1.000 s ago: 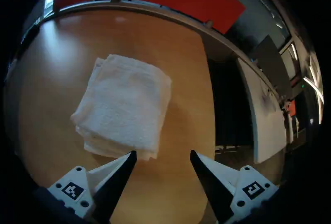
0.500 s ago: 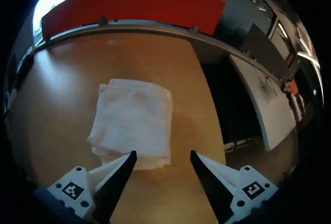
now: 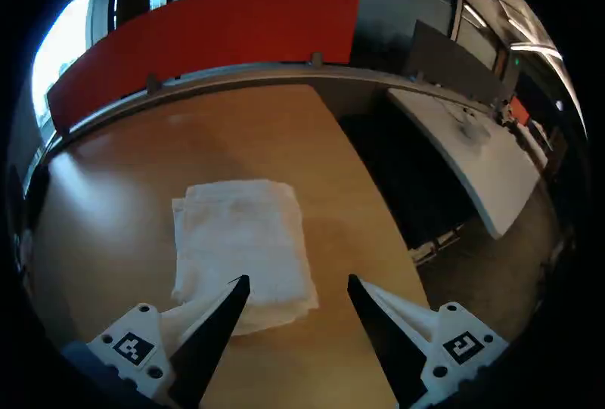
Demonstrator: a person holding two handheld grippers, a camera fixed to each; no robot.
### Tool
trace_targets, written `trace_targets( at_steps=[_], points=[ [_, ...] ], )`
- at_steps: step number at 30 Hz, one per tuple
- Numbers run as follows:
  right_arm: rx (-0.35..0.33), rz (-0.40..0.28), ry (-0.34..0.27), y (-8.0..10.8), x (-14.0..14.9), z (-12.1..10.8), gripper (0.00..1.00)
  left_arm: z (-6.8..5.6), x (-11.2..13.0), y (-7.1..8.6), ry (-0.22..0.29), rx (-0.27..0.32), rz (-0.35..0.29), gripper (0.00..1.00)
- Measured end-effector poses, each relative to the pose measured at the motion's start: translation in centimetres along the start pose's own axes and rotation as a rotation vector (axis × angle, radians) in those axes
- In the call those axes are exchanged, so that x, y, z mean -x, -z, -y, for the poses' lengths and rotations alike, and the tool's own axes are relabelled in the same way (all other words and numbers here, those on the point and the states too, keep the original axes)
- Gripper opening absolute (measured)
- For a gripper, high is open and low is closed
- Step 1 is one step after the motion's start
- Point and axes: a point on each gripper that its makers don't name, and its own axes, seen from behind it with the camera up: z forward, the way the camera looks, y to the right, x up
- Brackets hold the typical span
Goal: Fold towel
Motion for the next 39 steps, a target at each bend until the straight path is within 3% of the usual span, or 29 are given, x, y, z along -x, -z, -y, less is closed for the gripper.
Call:
trace_targets(
  at_steps=[6,19,32,39],
  points=[
    [0.033,-0.042,-0.010,0.0,-0.8,-0.3,1.00,-0.1,0.0,-0.2,0.011,0.001,0.001,0.95],
    [0.020,-0.237,-0.046,1.5,-4.5,1.9,1.00,-0.1,-0.8,-0.4,0.040,-0.003,-0.007,0.95],
    [0.011,-0.527,-0.051,4.7,-10.3,3.5,1.00,-0.4,-1.2,-0.6,0.059,-0.002,-0.011,0.95],
    [-0.008,-0.614,-0.038,6.1,-12.0,4.9,1.00,-0.5,-1.8,-0.7,0.055,-0.001,-0.021,0.94]
  ],
)
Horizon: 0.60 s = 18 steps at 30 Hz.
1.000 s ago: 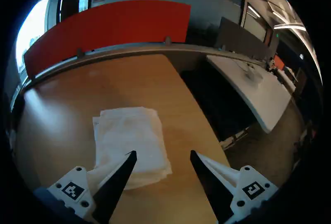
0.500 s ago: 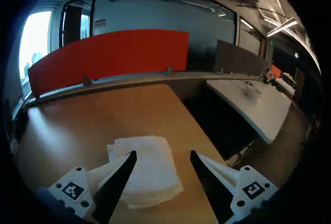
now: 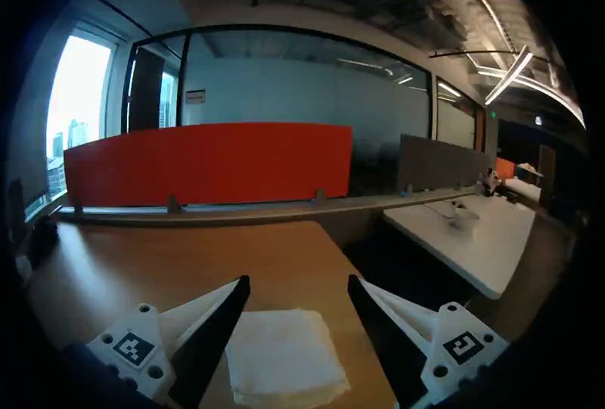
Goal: Fold towel
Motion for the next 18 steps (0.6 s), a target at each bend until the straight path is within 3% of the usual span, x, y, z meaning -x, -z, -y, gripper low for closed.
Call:
trace_targets(
  at_steps=[8,18],
  points=[
    [-0.041,-0.062,0.014,0.4,-2.7,2.1,1.00,-0.1,-1.0,-0.1,0.000,0.008,-0.021,0.95],
    [-0.098,-0.078,0.039,0.8,-3.7,5.7,1.00,0.2,-3.8,-0.3,0.019,0.003,-0.095,0.95]
  ],
)
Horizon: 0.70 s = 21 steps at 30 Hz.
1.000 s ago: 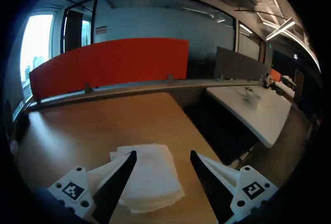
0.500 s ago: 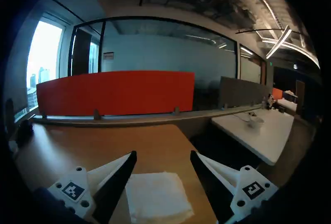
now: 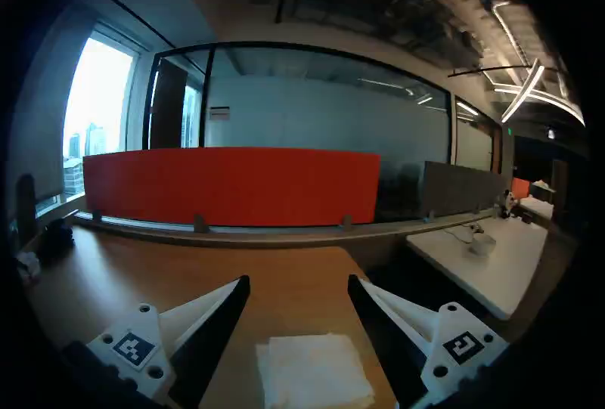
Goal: Fold towel
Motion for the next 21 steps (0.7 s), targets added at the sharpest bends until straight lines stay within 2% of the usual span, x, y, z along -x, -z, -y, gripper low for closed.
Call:
trace_targets(
  at_steps=[11,21],
  points=[
    [-0.083,-0.007,0.012,0.1,-1.2,5.8,1.00,1.3,-4.5,-0.5,0.014,-0.018,-0.108,0.95],
    [-0.113,-0.028,-0.005,0.4,-2.7,10.3,1.00,2.9,-9.7,-0.6,0.035,-0.034,-0.226,0.94]
  ],
)
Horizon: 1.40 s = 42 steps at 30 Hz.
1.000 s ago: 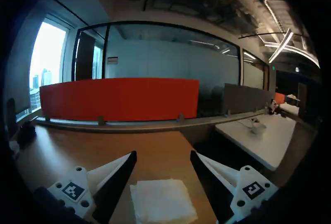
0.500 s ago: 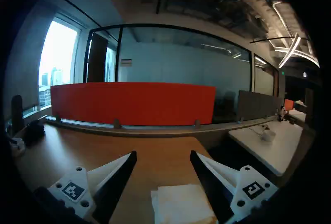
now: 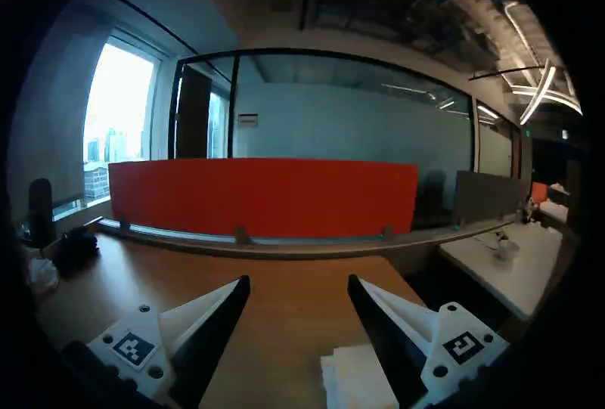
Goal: Fold towel
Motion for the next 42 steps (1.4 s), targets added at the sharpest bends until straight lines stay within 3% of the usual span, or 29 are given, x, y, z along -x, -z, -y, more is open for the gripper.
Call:
trace_targets(
  at_steps=[5,14,26,34,42],
  points=[
    [-0.033,-0.002,0.008,0.1,-0.5,3.1,1.00,0.4,-2.4,-0.7,0.007,0.005,-0.049,0.94],
    [-0.076,-0.013,0.014,0.2,-1.4,7.7,1.00,0.9,-4.8,-1.3,-0.005,0.015,-0.102,0.94],
    [-0.088,-0.027,0.008,0.1,-2.2,10.6,1.00,1.8,-6.0,-2.2,-0.012,0.001,-0.149,0.95],
    [-0.090,-0.049,-0.019,0.5,-2.2,11.9,1.00,1.8,-5.4,-2.9,-0.015,0.007,-0.194,0.94],
    [-0.089,-0.054,-0.013,1.5,-0.7,12.8,1.00,2.0,-2.5,-3.7,-0.013,0.002,-0.220,0.94]
  ],
)
